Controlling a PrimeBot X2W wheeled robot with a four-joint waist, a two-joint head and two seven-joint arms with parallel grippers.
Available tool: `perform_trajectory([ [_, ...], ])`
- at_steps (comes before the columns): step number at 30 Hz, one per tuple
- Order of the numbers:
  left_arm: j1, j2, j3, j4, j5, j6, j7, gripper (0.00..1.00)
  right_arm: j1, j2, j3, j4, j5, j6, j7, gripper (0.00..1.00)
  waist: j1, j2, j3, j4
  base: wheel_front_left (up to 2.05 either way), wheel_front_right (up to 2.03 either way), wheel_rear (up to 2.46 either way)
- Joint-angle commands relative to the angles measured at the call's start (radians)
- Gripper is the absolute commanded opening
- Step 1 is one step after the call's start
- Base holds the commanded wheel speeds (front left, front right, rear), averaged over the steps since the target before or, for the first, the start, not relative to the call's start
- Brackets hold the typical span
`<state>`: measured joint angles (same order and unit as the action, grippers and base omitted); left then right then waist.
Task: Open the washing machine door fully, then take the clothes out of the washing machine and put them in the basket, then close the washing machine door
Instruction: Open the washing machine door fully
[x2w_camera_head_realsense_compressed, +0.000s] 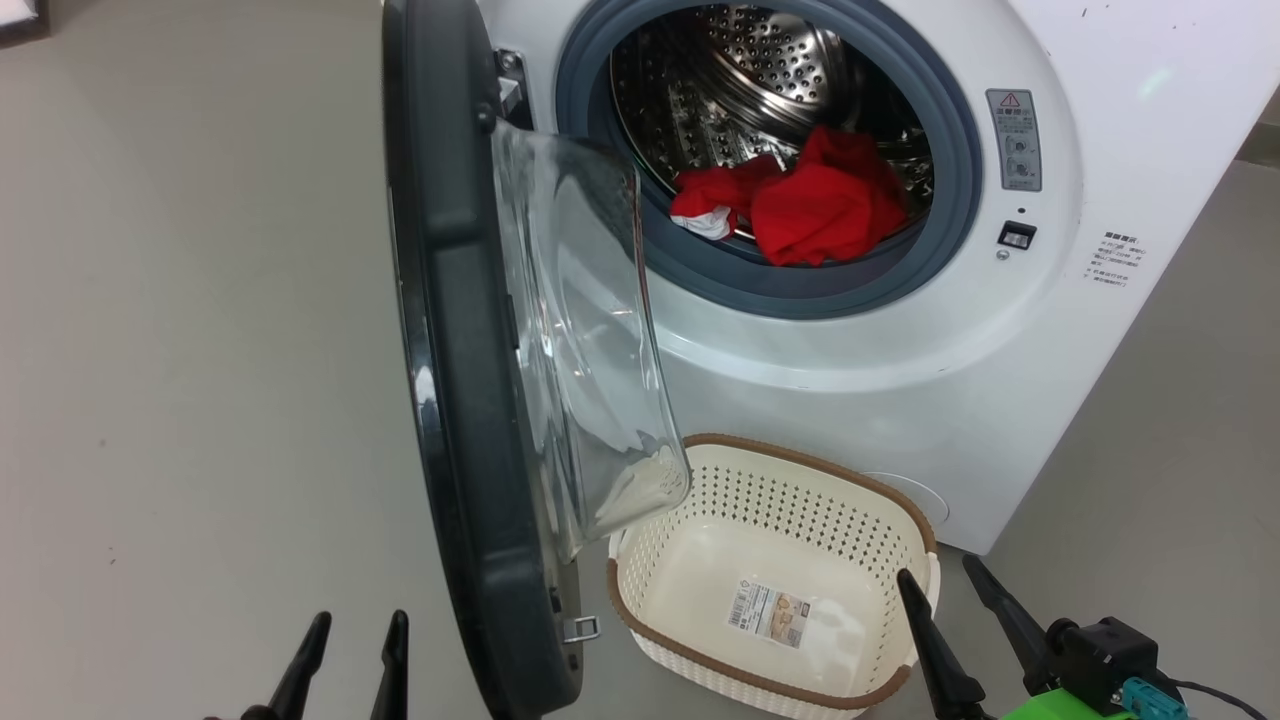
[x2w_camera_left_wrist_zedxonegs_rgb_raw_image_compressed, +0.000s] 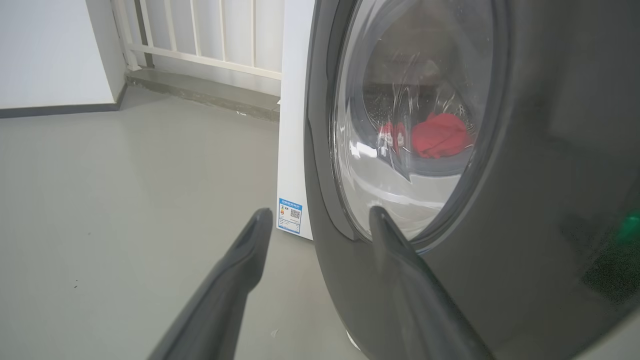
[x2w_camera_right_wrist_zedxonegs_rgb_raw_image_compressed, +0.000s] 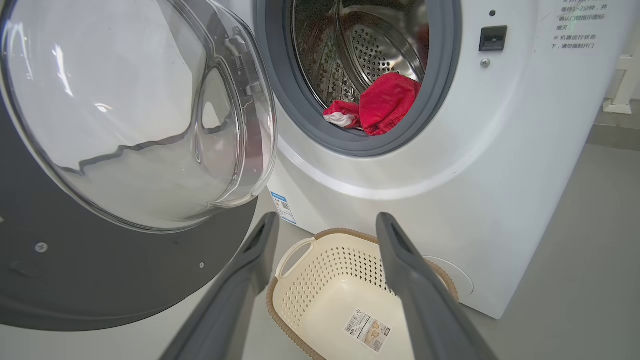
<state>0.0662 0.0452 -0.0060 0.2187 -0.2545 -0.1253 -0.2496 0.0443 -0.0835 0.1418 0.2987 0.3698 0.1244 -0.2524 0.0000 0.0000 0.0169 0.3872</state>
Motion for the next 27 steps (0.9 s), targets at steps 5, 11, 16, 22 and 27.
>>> perform_trajectory([
  [5,-0.026,0.005,0.032,-0.025,0.005,-0.005,-0.012,1.0,-0.008,0.009,0.014,-0.032,-0.019,0.006,-0.009,1.0,0.0,0.0,-0.003,-0.002,0.0,0.0,0.0],
  [11,-0.024,0.005,0.034,-0.026,0.007,-0.005,-0.012,0.56,-0.009,0.016,0.012,-0.03,-0.021,0.006,-0.009,1.0,0.0,0.0,-0.013,0.001,0.0,0.0,0.0],
  [16,-0.035,0.005,0.068,-0.076,-0.017,-0.005,-0.012,0.0,-0.006,0.018,0.008,-0.033,-0.024,0.006,-0.009,1.0,0.0,0.0,-0.019,0.006,0.0,0.0,0.0],
  [22,-0.079,0.005,0.109,-0.336,-0.017,0.014,-0.012,0.0,-0.003,0.021,0.004,-0.041,-0.033,0.006,-0.009,1.0,0.0,0.0,-0.025,0.005,0.0,0.0,0.0],
  [27,-0.081,0.005,-0.008,-0.532,0.033,0.018,-0.012,0.0,-0.002,0.02,0.004,-0.042,-0.034,0.006,-0.009,1.0,0.0,0.0,-0.026,0.0,0.0,0.0,0.0],
])
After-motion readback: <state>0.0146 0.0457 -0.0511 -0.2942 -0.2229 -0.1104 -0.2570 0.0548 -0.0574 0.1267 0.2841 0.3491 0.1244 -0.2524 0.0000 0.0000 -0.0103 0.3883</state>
